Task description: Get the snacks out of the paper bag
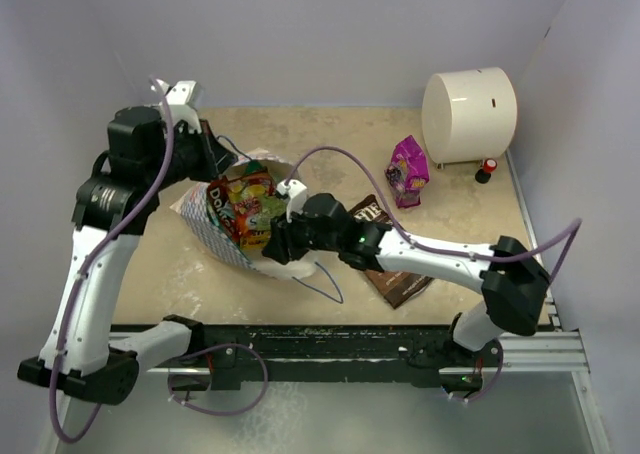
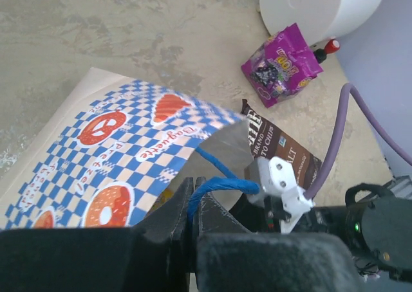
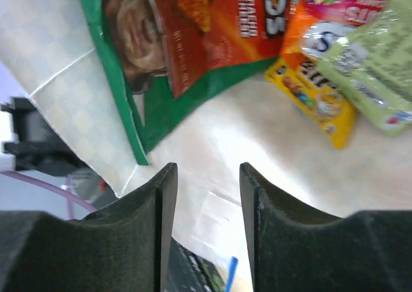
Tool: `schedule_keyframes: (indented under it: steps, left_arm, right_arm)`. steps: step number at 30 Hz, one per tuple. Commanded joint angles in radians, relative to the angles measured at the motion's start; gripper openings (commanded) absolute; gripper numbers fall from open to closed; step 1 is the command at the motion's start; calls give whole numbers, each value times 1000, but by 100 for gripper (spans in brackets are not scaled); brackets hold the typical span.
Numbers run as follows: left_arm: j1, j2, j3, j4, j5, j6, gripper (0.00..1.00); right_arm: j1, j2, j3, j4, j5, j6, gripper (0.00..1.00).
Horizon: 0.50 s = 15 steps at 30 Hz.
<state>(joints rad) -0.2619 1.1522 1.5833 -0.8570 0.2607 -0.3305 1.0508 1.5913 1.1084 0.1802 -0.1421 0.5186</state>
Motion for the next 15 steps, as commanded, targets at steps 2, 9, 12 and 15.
schedule_keyframes:
  steps: [2, 9, 12, 15]
  left_arm:
    - [0, -106, -21, 0, 50, -98, 0]
    - [0, -121, -67, 60, 120, -237, 0]
    - [0, -100, -45, 29, 123, -235, 0]
    - [0, -82, -23, -14, 110, -222, 0]
  right_arm:
    - [15, -111, -63, -13, 59, -241, 49]
    - [126, 79, 30, 120, 45, -368, 52]
    - [197, 158, 135, 187, 66, -420, 52]
    - [230, 207, 180, 278, 46, -401, 54]
